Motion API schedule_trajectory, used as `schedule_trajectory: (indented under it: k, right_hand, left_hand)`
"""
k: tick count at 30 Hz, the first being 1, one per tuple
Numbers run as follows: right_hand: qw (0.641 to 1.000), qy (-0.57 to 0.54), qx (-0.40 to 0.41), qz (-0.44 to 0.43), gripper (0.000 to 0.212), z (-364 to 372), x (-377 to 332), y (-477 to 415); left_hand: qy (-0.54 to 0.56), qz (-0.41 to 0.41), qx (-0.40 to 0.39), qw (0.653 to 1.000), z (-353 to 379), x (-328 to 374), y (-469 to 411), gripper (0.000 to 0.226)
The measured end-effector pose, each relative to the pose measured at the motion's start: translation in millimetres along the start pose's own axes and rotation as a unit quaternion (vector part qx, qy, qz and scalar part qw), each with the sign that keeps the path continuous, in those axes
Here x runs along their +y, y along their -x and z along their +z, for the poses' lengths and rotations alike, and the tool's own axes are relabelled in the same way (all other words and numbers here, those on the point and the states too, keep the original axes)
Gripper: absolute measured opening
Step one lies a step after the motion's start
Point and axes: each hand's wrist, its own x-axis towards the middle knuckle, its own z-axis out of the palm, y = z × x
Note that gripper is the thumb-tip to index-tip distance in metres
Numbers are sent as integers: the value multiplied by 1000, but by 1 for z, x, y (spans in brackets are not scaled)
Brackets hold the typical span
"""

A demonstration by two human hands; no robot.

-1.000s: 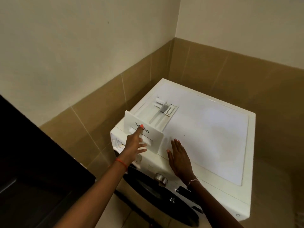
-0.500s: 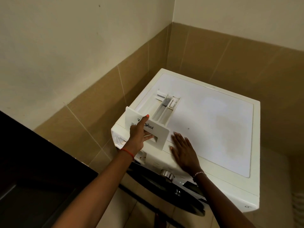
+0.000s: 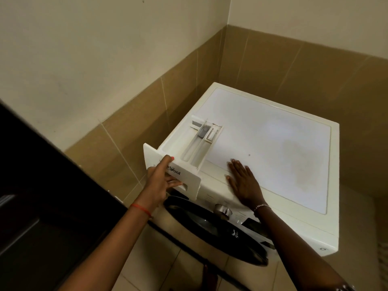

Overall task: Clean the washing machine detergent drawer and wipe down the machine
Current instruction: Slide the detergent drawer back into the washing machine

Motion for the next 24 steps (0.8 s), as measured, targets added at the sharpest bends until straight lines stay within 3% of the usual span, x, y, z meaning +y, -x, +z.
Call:
schedule_trajectory:
  k: [5,14,18,24]
  right_hand:
    - [1000,9,12,7,79,3,-1,0]
    - [999,27,35,5,68,7,-1,4]
    - [999,27,40,3,68,7,-3,7]
    - [999,25,30,10,61,7,-6,9]
  left_hand:
    - [7,-7,37,999,-61,-14,31,36]
    - [-7,10,36,999,-152,-65,83,15]
    - [-29,-5,35,999,-174,-87,88,32]
    - [-6,-54,40,998,-179,-110,81,33]
